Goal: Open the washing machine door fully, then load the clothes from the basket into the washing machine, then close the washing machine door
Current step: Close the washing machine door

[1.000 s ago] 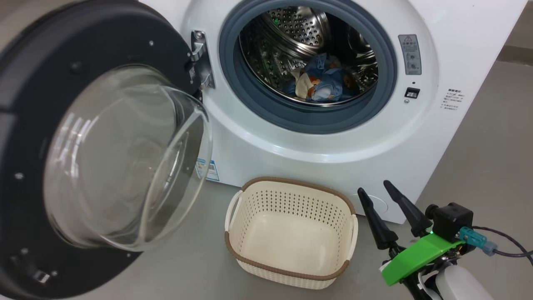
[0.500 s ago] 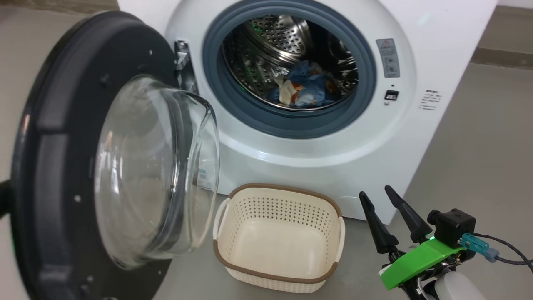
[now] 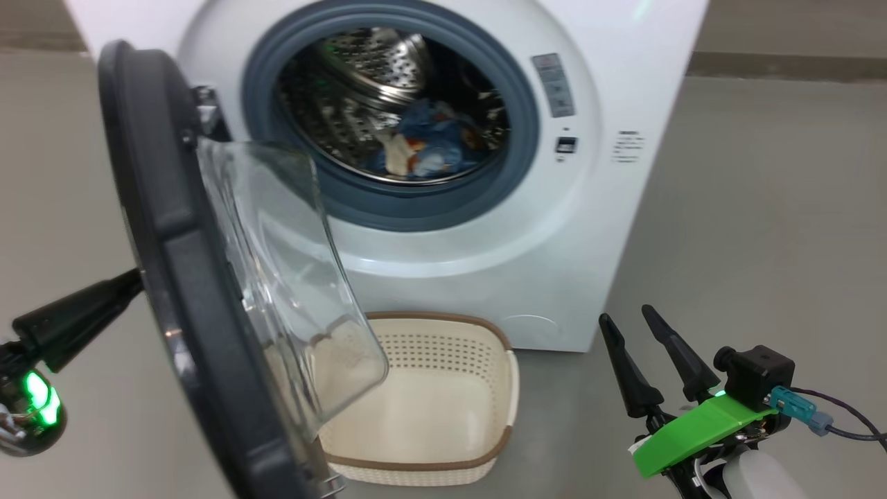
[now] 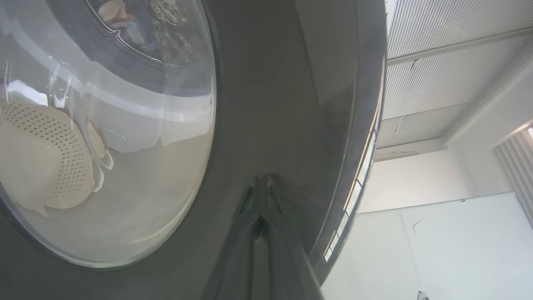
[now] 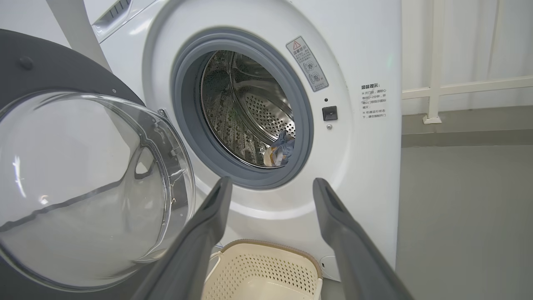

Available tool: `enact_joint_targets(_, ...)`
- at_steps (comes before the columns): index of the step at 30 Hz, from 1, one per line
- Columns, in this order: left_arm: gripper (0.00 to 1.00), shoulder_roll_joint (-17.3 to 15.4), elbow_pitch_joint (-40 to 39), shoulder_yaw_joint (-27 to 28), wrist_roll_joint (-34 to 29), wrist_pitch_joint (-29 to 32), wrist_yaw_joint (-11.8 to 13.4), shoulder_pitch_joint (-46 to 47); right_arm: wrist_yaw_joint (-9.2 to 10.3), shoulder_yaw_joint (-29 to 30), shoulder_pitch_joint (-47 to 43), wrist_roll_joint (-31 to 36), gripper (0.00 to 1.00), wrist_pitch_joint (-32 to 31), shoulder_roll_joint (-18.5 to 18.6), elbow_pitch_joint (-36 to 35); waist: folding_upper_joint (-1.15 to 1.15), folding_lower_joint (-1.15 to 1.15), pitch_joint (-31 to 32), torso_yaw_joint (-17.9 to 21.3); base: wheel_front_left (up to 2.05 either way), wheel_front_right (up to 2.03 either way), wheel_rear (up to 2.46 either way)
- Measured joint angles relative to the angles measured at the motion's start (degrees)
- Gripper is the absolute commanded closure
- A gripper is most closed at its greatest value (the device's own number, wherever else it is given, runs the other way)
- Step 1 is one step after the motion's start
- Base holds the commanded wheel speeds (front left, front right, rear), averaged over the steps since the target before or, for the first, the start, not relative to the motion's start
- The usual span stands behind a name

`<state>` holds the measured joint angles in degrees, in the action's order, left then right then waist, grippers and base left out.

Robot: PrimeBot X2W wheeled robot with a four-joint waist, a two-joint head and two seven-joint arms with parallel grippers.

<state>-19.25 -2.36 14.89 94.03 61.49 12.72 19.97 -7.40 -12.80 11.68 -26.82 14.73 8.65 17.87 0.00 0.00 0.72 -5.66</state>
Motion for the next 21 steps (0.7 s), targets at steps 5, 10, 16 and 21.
enact_joint_targets(5,1.0,1.2,-1.5,-0.8,0.0,-0.6,0.2,-0.2,0.0,0.2,0.0,0.0,0.0,0.0,0.0,-0.1,0.0,0.0,-0.2,3.8,0.0,0.0,0.0)
enact_joint_targets(10,1.0,2.9,-1.9,-1.2,-0.4,-2.1,-0.4,-0.2,0.0,0.1,0.0,0.0,0.0,0.0,0.0,-0.1,0.0,0.0,-0.5,8.3,0.0,0.0,0.0)
enact_joint_targets(16,1.0,4.3,-2.5,-1.9,-1.0,-3.7,-0.4,0.0,0.0,0.0,0.0,0.0,0.0,0.0,0.1,-0.1,0.0,0.0,-0.9,11.9,0.0,0.0,0.0)
enact_joint_targets(21,1.0,4.5,-2.5,-2.0,-1.0,-3.8,-0.9,0.0,0.0,0.0,0.0,0.0,0.0,0.0,0.1,0.0,0.0,0.0,-1.1,13.2,0.0,0.0,0.0)
